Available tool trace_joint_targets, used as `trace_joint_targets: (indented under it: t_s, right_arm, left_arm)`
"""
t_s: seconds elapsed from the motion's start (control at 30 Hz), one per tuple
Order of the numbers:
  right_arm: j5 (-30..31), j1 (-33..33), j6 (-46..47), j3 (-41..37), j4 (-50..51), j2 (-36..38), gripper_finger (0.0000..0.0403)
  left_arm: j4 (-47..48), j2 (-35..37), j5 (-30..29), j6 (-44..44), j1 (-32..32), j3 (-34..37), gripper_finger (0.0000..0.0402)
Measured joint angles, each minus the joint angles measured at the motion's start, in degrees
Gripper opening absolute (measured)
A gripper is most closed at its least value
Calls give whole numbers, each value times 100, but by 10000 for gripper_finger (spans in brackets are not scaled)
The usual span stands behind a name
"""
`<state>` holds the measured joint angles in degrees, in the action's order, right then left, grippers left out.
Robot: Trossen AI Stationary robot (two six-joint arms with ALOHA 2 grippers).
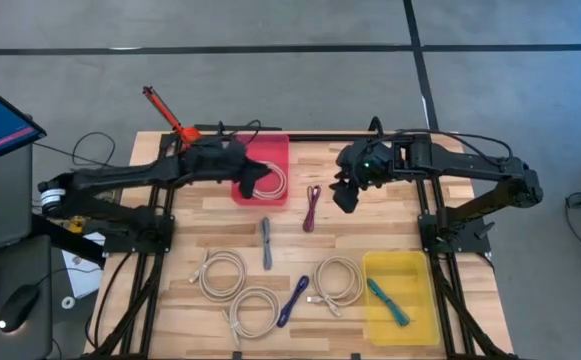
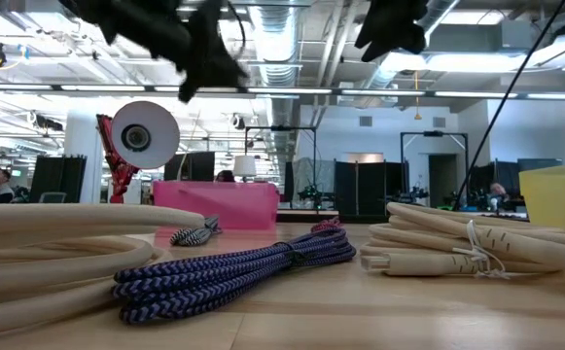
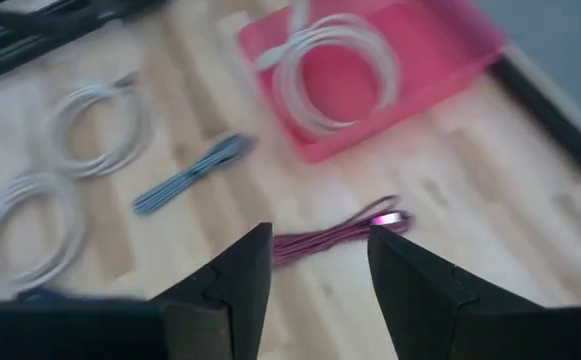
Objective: Pick & Place USB Port
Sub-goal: Put the purple charger cable into the yellow bin
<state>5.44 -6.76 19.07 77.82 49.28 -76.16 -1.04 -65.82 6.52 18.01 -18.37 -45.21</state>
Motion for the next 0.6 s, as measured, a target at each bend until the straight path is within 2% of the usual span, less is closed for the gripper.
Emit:
trace_joint_targets:
  t_s: [0.1,0.3,0.6]
  right_arm:
    - [-296,6,0,0,0,0,159]
    - [-396,35,0,0,-2,0,159]
    - [-396,35,-2,0,-383,0,159]
  left_arm:
    - [-26,615,292,-7,198,0,89]
    - [-43,1670,130,-22,633,-2,71]
    - [-39,2275,84,-22,763,-2,43]
